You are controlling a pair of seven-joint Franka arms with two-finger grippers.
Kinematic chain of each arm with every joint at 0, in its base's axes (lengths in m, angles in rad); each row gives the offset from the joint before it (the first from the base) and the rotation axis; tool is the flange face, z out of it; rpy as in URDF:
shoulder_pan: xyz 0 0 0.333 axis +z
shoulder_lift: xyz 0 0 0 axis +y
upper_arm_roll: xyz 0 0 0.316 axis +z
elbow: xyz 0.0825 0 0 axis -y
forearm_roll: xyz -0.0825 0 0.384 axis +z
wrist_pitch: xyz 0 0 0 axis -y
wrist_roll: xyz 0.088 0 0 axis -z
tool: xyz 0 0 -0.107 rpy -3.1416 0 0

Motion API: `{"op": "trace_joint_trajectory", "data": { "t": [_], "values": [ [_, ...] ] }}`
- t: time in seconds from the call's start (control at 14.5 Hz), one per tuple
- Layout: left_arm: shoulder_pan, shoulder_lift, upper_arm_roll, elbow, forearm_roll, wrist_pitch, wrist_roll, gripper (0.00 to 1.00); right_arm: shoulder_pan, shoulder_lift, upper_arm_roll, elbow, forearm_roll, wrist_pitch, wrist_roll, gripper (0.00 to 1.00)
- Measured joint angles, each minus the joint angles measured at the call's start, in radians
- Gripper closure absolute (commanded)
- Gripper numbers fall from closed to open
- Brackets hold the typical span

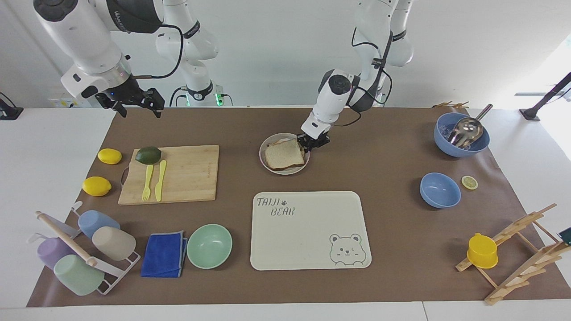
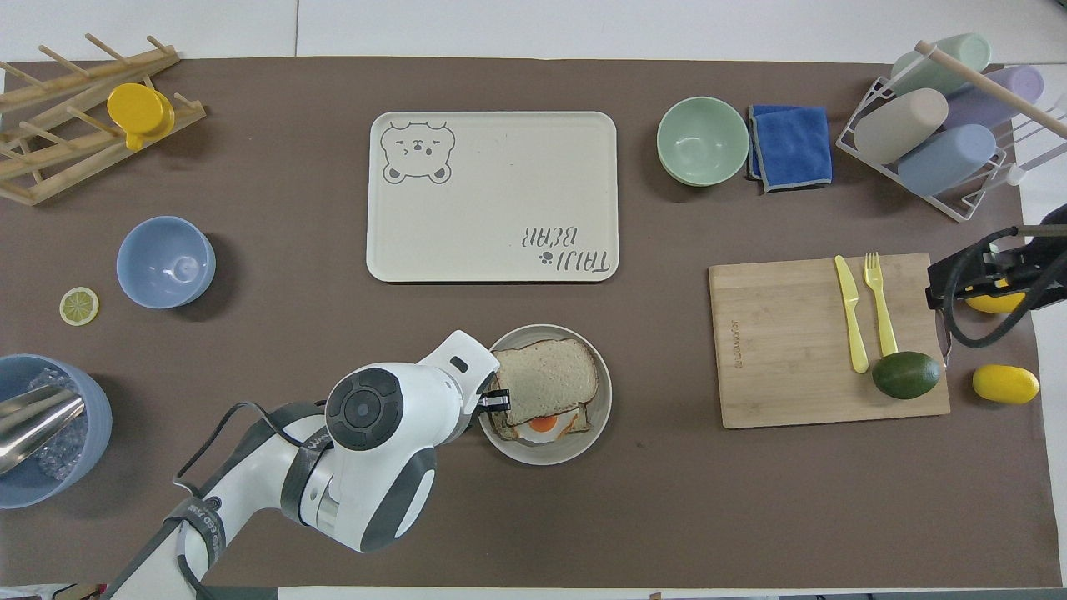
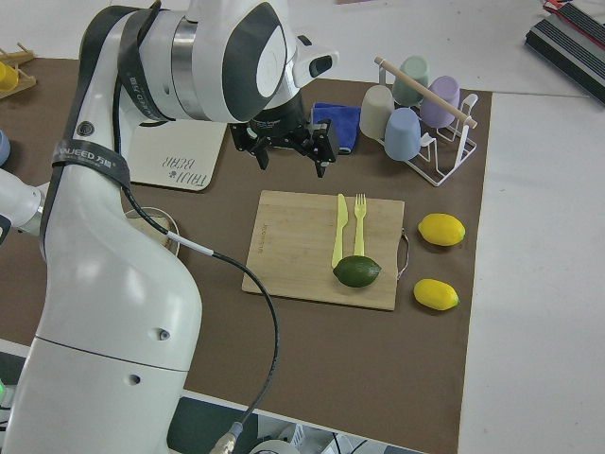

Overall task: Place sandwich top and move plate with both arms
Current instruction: 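Grasp the white plate rim with the left gripper, then slide the plate with the left gripper onto the bear placemat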

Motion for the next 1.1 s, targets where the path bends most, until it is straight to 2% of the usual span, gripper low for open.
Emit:
{"op": "trace_joint_trajectory", "data": {
  "t": [0.21,0.41,0.55,0.69,0.97,1.1],
  "values": [
    [0.040,-0.010,0.008,0.072,-0.005,-0.070,0.007,1.00,-0.001,0.000,-0.001,-0.001,0.000,0.000,0.000,0.00],
    [0.134,0.001,0.017,0.234,-0.005,-0.210,0.041,1.00,-0.002,0.000,0.000,-0.002,0.000,-0.001,0.000,0.00],
    [0.201,0.046,0.021,0.359,-0.005,-0.276,0.059,1.00,-0.002,0.000,0.000,-0.002,0.000,-0.001,0.000,0.00],
    [0.241,0.134,0.023,0.481,-0.005,-0.309,0.077,1.00,-0.002,0.000,0.000,-0.002,0.000,-0.001,0.000,0.00],
    [0.293,0.378,0.024,0.721,-0.005,-0.320,0.089,1.00,-0.002,0.000,0.000,-0.002,0.000,-0.001,0.000,0.00],
    [0.330,0.469,0.025,0.808,-0.005,-0.324,0.132,1.00,-0.002,0.000,0.000,-0.002,0.000,-0.001,0.000,0.00]
  ]
}}
